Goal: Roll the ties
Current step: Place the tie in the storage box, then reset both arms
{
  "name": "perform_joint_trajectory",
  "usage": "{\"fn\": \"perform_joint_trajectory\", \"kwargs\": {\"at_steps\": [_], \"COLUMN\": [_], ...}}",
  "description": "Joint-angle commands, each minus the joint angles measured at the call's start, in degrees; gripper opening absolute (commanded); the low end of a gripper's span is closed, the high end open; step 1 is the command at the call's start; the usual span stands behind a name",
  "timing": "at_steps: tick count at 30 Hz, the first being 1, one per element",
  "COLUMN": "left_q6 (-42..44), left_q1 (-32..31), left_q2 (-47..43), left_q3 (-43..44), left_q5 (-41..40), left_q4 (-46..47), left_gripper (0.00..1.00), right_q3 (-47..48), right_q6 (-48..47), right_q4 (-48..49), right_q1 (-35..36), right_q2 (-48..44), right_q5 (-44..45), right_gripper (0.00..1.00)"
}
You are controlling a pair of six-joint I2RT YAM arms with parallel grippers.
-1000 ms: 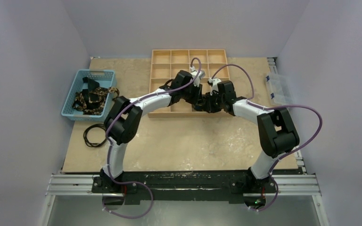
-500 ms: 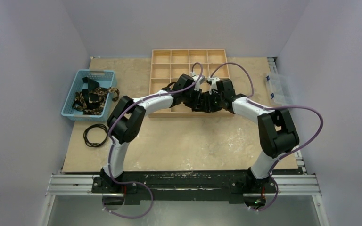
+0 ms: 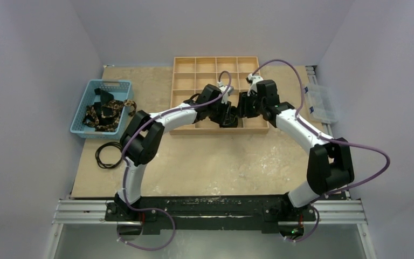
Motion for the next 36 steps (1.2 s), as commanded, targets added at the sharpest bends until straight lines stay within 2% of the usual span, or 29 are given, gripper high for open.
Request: {"fn": "perform_joint_trajectory", "kwargs": {"at_steps": [1,6,13,18,23,28,36], "left_q6": [0.8,-0.1,0.1,0.2,0.5,0.8,0.9], "left_q1": [0.9,3.0,4.5,5.4,6.2,7.0,7.7], "left_q2": [-7.5,-11.7,-15.8,-18.1,-19.3,-19.7,-19.1], "left_q3": [-2.3,-4.3,-6.1,-8.4,-9.3,-9.4,-8.9], "left_q5": [-2.1,-2.7,-3.0,-3.5,-3.5,-3.4,-3.0], "left_q4": [0.4,1.5,0.1,0.3,-0.1,-0.5,-1.1], "left_gripper": [0.32,0.39,0.4,0.4,0.41,0.41,0.41], "right_q3": [6.1,10.4,18.4,19.5,21.4,18.0,15.3], "right_q6": [5.7,5.7,3.5,3.5,2.0,1.3,-0.2], "right_q4": [2.6,2.8,0.9,1.7,-0.4,0.1,-1.0], "right_q1": [-2.2,-2.6,-2.6,-2.6,-2.6,-2.6,-2.6], "right_q2": [0.4,5.3,14.8,18.3,22.0,21.5,21.7], "right_q5": [2.6,2.1,-2.2,-3.6,-2.7,-2.6,-1.5], "right_gripper": [0.36,0.34,0.31,0.31,0.19,0.04,0.0]}}
